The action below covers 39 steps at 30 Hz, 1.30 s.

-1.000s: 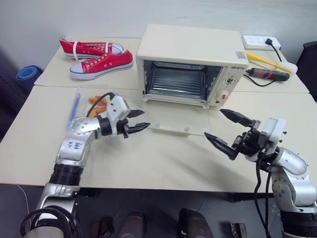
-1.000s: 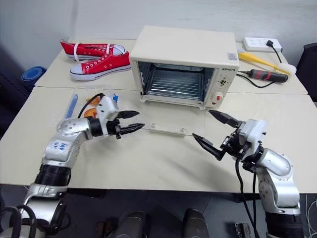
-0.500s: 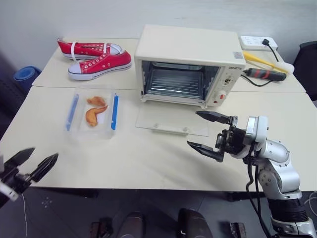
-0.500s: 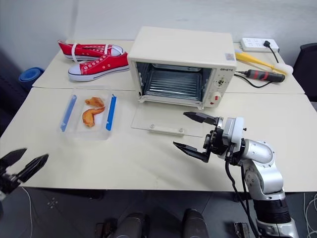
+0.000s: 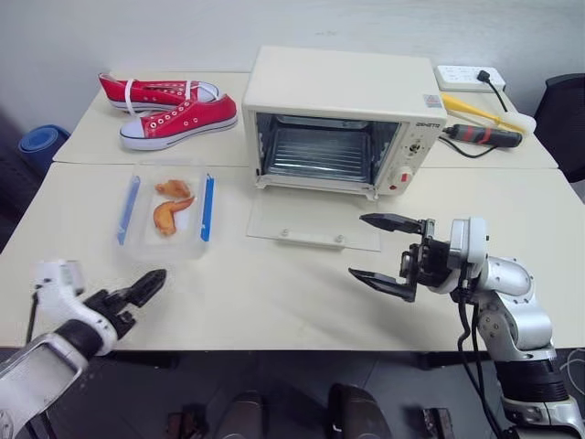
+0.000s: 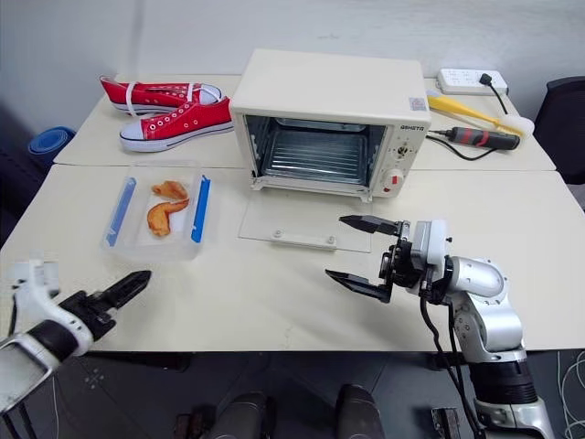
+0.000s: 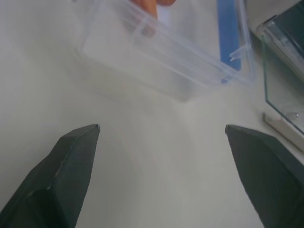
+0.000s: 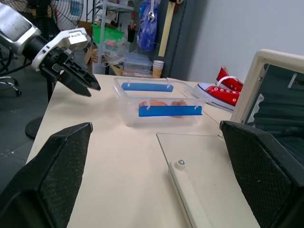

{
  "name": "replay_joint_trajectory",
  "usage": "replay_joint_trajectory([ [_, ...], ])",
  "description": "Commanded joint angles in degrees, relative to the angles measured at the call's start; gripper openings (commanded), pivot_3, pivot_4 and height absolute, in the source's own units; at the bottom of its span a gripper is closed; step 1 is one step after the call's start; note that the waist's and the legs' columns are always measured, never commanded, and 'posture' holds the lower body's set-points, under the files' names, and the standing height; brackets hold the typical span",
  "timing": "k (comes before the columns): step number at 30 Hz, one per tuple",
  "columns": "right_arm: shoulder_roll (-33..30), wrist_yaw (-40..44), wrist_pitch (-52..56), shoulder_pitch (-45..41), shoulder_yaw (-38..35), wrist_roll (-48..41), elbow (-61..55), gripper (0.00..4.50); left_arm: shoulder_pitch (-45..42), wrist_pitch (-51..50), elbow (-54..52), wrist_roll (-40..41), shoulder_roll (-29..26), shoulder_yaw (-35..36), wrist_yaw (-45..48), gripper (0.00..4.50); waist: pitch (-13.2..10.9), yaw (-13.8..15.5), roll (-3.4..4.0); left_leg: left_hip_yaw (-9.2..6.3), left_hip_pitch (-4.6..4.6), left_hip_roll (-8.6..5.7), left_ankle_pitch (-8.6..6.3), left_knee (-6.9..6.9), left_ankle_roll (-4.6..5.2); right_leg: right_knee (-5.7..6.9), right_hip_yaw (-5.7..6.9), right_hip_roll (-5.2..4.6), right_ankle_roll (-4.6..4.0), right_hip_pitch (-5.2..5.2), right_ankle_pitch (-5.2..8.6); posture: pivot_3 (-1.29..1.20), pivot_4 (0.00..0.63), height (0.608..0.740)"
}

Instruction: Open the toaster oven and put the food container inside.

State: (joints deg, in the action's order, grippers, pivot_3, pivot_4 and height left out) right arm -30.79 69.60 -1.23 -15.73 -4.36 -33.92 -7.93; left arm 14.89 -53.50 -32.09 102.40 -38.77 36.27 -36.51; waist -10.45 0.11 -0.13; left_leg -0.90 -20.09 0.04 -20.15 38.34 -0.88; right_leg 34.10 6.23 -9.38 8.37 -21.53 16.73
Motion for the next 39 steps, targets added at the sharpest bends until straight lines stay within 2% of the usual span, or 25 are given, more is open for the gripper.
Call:
replay_joint_trajectory([
  [1, -0.57, 0.99, -1.37, -0.41, -0.95, -0.28, -0.71, 4.50, -6.57, 8.48, 2.45, 10.49, -4.61, -7.27, -14.84, 4.49, 0.01, 0.03, 0.07, 0.01, 0.00, -0.01, 0.01, 0.01, -0.01, -0.02, -0.03, 0.02, 0.00, 0.01, 0.00, 0.00, 0.150, 0.740],
  [4, -0.76, 1.41, -1.67, 0.69, -1.08, -0.08, -1.17, 4.50, -15.22, 13.09, 4.18, 10.60, -2.95, -11.72, -19.80, 4.49, 0.03, 1.07, 0.14, 0.07, -0.03, -0.19, 0.01, 0.17, 0.01, -0.09, 0.07, 0.08, 0.00, 0.04, 0.00, 0.00, 0.150, 0.740],
  [8, -0.98, 1.27, -1.90, 1.84, -1.28, 0.27, -1.90, 4.50, -21.54, 16.74, 5.41, 10.60, -1.33, -14.47, -25.96, 4.49, 0.03, 1.10, 0.13, 0.15, -0.08, -0.19, -0.04, 0.25, 0.02, -0.08, 0.04, 0.16, 0.02, 0.00, -0.01, 0.00, 0.150, 0.740],
  [12, -0.85, 0.04, -1.54, 2.52, -1.26, 0.59, -2.85, 4.50, -26.41, 21.97, 7.69, 10.60, 3.71, -16.76, -35.13, 4.49, 0.04, 1.19, 0.13, 0.30, -0.08, -0.15, -0.05, 0.29, 0.00, -0.10, 0.03, 0.20, 0.02, -0.01, -0.01, 0.00, 0.150, 0.740],
  [20, -0.39, -2.13, -1.82, 3.64, -1.29, 0.93, -3.81, 4.50, -33.04, 22.02, 15.96, 8.71, 3.54, -20.38, -37.13, 4.49, 0.03, 1.29, 0.13, 0.65, -0.10, -0.15, -0.05, 0.38, 0.00, -0.06, 0.02, 0.24, 0.04, -0.01, -0.02, 0.00, 0.150, 0.740],
  [24, -0.30, -2.41, -2.48, 4.87, -1.64, 0.70, -4.21, 4.50, -32.46, 20.62, 18.86, 7.33, 1.18, -19.25, -36.58, 3.66, 0.03, 1.24, 0.13, 0.66, -0.09, -0.14, -0.05, 0.37, 0.00, -0.06, 0.01, 0.26, 0.05, -0.02, -0.02, 0.00, 0.150, 0.740],
  [34, -0.11, -2.44, -4.44, 6.66, -1.68, 0.65, -3.86, 4.50, -31.87, 17.18, 24.53, 3.54, -5.72, -15.27, -33.50, 0.64, 0.03, 1.14, 0.13, 0.69, -0.07, -0.09, -0.08, 0.33, -0.05, -0.08, -0.01, 0.32, 0.05, -0.03, -0.02, 0.00, 0.150, 0.740],
  [36, -0.16, -2.48, -4.58, 6.75, -1.64, 0.59, -3.78, 4.50, -32.09, 16.50, 25.26, 1.86, -6.49, -14.75, -32.59, 0.28, 0.03, 1.17, 0.13, 0.70, -0.08, -0.07, -0.08, 0.32, -0.06, -0.09, -0.03, 0.35, 0.05, -0.04, -0.02, 0.00, 0.150, 0.740],
  [39, -0.16, -2.66, -4.79, 6.95, -1.58, 0.78, -3.71, 4.50, -32.82, 13.84, 27.01, -1.37, -9.48, -13.64, -28.66, 0.15, 0.01, 1.16, 0.10, 0.70, -0.08, -0.05, -0.09, 0.33, -0.07, -0.09, -0.03, 0.37, 0.05, -0.05, -0.02, 0.00, 0.150, 0.740],
])
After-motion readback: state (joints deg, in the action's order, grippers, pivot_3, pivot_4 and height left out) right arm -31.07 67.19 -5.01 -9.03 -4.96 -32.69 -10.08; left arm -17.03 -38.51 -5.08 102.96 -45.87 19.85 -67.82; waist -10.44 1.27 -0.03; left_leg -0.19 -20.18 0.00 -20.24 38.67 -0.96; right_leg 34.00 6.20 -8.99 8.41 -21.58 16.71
